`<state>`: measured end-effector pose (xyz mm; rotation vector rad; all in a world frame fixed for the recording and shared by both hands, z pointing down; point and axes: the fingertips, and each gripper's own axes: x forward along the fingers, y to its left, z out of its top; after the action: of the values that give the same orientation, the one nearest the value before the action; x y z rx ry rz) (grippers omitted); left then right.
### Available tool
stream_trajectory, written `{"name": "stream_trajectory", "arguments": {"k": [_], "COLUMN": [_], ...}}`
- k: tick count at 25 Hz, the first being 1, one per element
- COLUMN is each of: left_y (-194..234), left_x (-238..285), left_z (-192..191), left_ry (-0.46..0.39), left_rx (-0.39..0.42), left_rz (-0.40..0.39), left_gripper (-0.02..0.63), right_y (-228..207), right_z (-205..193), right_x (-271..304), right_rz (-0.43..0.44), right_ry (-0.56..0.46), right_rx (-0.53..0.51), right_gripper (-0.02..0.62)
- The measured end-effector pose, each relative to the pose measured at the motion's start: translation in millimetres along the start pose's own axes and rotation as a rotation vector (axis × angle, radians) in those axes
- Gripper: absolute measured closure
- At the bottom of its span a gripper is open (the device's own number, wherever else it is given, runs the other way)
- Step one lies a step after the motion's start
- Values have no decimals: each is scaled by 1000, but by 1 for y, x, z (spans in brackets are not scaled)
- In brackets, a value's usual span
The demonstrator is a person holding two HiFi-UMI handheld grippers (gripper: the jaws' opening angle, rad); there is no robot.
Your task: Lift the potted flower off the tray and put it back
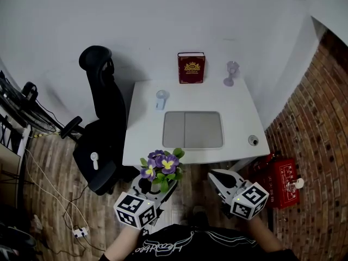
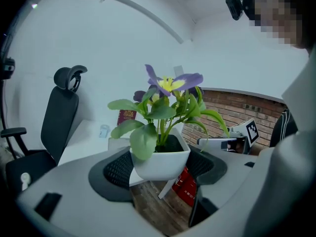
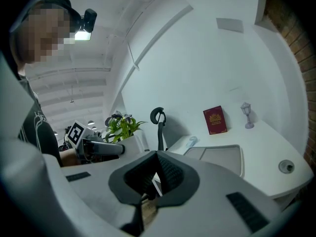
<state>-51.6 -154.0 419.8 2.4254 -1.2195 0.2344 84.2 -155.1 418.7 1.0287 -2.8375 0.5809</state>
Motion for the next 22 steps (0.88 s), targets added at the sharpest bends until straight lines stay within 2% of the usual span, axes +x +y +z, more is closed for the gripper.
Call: {"name": "stream_trajectory", "arguments": {"k": [12, 16, 22], "left_y": [4, 14, 40], "left_x": [49, 75, 113], "left_z": [27, 35, 41], "left_ry": [-25, -24, -22], "left_rx": [63, 101, 110], "left_rz": [11, 45, 99], "left_gripper": [258, 258, 258], "right_y": [-39, -58, -87], "right_z": [21, 32, 48], "right_x": [10, 15, 23], "right_rz": [4, 8, 10], "right_ry": [-5, -13, -24], "right_rx": [-2, -11, -36], "right_gripper": [592, 593, 592]}}
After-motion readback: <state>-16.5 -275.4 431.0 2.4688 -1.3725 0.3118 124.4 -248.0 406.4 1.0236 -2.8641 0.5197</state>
